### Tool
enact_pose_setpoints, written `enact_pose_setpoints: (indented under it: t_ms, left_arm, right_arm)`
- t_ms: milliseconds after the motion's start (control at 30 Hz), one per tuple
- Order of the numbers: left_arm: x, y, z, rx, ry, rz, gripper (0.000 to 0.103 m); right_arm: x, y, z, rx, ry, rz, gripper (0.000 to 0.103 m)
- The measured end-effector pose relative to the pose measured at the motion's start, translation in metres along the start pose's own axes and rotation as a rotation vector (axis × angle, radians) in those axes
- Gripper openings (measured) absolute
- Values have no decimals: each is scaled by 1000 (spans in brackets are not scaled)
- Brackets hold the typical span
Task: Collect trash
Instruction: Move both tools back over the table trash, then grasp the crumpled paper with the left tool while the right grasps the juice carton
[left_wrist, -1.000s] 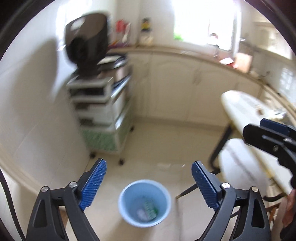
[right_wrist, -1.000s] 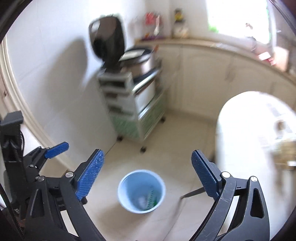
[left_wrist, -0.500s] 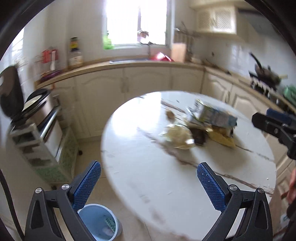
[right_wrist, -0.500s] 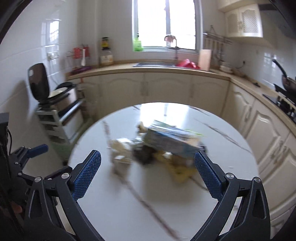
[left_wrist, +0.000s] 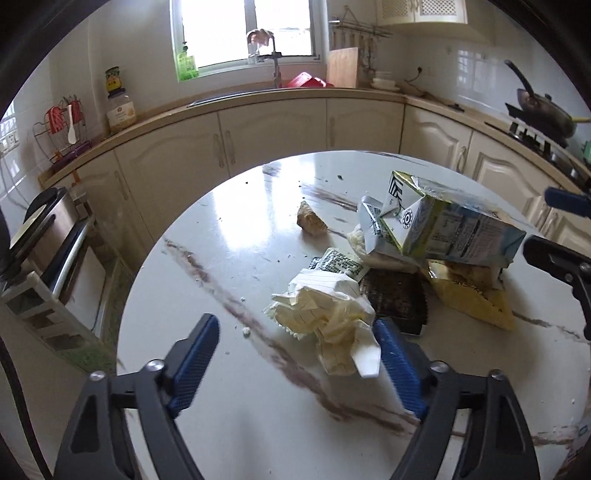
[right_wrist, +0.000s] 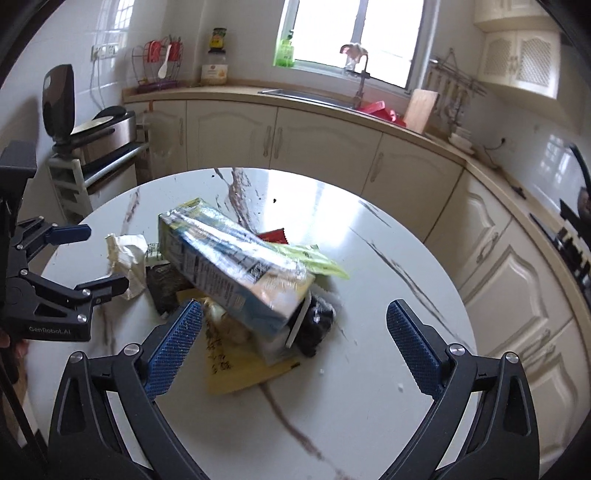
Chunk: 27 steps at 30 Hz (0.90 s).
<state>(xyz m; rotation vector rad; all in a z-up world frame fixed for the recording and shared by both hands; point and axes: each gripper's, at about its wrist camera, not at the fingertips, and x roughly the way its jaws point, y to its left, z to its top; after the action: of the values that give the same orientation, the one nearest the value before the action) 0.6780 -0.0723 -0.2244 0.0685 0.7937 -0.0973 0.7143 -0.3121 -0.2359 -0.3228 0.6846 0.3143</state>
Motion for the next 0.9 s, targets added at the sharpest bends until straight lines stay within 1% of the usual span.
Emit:
enact_pose_setpoints:
  t_ms: [100, 133, 167, 200, 233, 300, 367, 400, 467, 500, 533, 567, 600, 633, 667, 700, 767, 800, 867, 900]
  left_arm:
    - [12, 1, 7, 21, 2, -21, 78]
    - [29, -6, 20, 27, 10, -27, 74]
    - [36, -7, 23, 34, 14, -37, 64]
    - [45, -10, 30, 40, 19, -43, 56]
    - [48, -10, 31, 56, 26, -68, 44]
    - [48, -6, 36, 72, 25, -80, 39]
    - [44, -2, 37, 66, 18, -103, 33]
    - [40, 2, 37, 52, 11, -121, 33]
    - [27, 10, 37, 29, -10, -143, 33]
    - [20, 13, 38, 21, -23, -152, 33]
    - [15, 16, 38, 12, -34, -163, 33]
    - [12, 19, 39, 4, -39, -171, 33]
    - [8, 21, 39, 3, -49, -172, 33]
    - [5, 23, 40, 2, -60, -173, 33]
    - [3, 24, 38, -2, -65, -176, 33]
    - [0, 25, 35, -6, -68, -181, 33]
    - [-5, 27, 32, -21, -77, -208, 33]
    - [-4, 23, 32, -24, -79, -213, 33]
    - [-10, 23, 29, -23, -87, -210, 33]
    - [-14, 25, 26, -26, -92, -217, 33]
  right_arm:
    - [15, 1, 9, -42, 1, 41, 99]
    - [21, 2, 13, -59, 4, 70, 99]
    - [25, 2, 16, -67, 4, 87, 100]
    - [30, 2, 19, -78, 9, 114, 99]
    - [35, 1, 21, -85, 13, 141, 99]
    - [47, 0, 26, -86, 31, 204, 99]
    - [59, -2, 31, -89, 53, 239, 99]
    - [62, -3, 32, -95, 61, 249, 98]
    - [67, -4, 34, -97, 84, 274, 85]
    - [68, -4, 34, -93, 92, 296, 74]
    - [69, -4, 35, -88, 99, 310, 70]
    - [68, -3, 36, -91, 100, 314, 69]
    - [65, 0, 35, -102, 100, 306, 64]
    - [64, 2, 36, -110, 99, 302, 52]
    - [60, 4, 36, -118, 89, 288, 48]
    - [56, 3, 36, -111, 86, 276, 47]
    - [49, 3, 34, -80, 90, 291, 47]
    - [45, 3, 33, -77, 82, 280, 47]
    - [39, 3, 30, -44, 96, 269, 46]
    - [35, 2, 29, -32, 86, 264, 46]
